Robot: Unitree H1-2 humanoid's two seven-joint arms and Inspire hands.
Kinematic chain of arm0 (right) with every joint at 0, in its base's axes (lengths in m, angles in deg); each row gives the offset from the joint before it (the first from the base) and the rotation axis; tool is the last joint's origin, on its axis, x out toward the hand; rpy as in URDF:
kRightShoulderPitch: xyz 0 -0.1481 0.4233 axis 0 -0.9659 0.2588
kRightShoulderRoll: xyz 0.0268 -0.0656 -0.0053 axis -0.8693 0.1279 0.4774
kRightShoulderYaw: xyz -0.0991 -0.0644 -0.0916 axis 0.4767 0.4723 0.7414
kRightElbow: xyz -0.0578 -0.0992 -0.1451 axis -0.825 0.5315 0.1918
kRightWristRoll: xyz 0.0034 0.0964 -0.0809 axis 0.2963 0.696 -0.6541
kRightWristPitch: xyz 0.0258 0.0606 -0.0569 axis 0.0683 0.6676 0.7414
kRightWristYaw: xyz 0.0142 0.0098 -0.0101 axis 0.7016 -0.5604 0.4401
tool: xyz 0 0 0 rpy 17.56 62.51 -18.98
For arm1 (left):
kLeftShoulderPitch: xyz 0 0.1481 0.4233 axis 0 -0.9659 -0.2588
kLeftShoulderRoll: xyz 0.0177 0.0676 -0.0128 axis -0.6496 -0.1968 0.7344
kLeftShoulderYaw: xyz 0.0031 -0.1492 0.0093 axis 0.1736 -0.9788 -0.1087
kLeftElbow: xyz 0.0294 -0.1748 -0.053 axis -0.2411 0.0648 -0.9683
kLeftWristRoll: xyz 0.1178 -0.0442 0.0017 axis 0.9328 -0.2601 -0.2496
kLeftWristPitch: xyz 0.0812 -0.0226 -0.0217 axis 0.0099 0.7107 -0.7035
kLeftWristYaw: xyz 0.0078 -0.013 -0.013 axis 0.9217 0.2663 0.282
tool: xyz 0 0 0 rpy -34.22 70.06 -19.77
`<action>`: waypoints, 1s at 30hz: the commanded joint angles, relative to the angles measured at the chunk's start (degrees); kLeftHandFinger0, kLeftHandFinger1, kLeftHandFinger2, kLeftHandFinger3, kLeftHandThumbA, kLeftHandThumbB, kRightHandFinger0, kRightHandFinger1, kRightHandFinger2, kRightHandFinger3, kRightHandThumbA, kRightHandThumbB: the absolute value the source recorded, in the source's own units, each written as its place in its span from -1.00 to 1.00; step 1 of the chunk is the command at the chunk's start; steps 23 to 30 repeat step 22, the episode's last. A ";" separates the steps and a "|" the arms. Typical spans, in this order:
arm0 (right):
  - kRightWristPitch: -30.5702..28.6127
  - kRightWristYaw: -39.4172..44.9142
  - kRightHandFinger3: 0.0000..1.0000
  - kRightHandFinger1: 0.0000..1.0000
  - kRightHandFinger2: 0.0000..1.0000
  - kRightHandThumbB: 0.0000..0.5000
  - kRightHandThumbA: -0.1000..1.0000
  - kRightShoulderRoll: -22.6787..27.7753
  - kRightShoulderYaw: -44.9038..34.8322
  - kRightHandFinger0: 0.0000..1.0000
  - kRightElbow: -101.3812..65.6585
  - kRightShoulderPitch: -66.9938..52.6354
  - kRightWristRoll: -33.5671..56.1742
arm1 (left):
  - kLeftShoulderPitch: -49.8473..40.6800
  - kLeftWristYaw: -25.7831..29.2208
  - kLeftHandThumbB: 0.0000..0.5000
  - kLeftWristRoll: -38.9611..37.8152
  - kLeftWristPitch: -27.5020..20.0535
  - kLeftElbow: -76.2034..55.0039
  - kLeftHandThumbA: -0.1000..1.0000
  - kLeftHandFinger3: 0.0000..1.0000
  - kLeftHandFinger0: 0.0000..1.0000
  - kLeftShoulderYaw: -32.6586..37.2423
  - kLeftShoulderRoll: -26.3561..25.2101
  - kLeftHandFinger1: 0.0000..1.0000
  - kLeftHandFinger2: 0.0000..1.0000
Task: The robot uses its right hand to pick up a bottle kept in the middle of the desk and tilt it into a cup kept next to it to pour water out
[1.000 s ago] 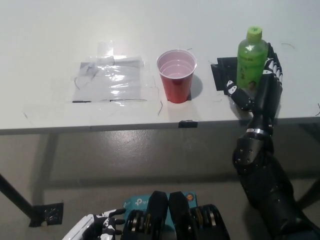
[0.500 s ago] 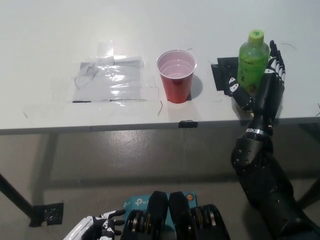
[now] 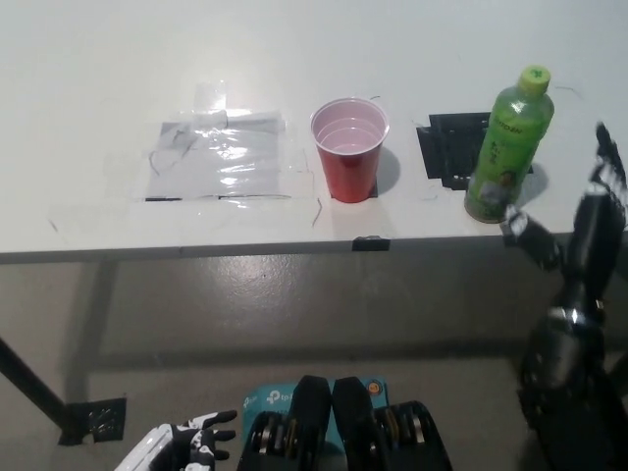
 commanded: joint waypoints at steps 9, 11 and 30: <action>6.89 20.99 1.00 1.00 1.00 1.00 1.00 -2.49 10.86 1.00 -28.86 -17.70 5.13 | 1.01 -1.26 -0.40 -0.15 -2.27 -0.31 0.85 0.88 0.65 -0.66 -0.67 0.73 0.81; 6.92 22.29 1.00 1.00 1.00 1.00 1.00 -2.02 11.76 1.00 -31.58 -19.99 5.93 | 1.72 -1.39 -0.40 -0.33 -2.04 -0.14 0.85 0.88 0.64 -0.73 -0.74 0.73 0.81; 2.51 33.76 1.00 1.00 1.00 0.37 0.12 8.77 13.27 1.00 -37.33 -32.19 16.44 | 1.73 -1.16 -0.38 -0.34 -1.16 -0.45 0.83 0.86 0.62 -1.18 -0.46 0.72 0.79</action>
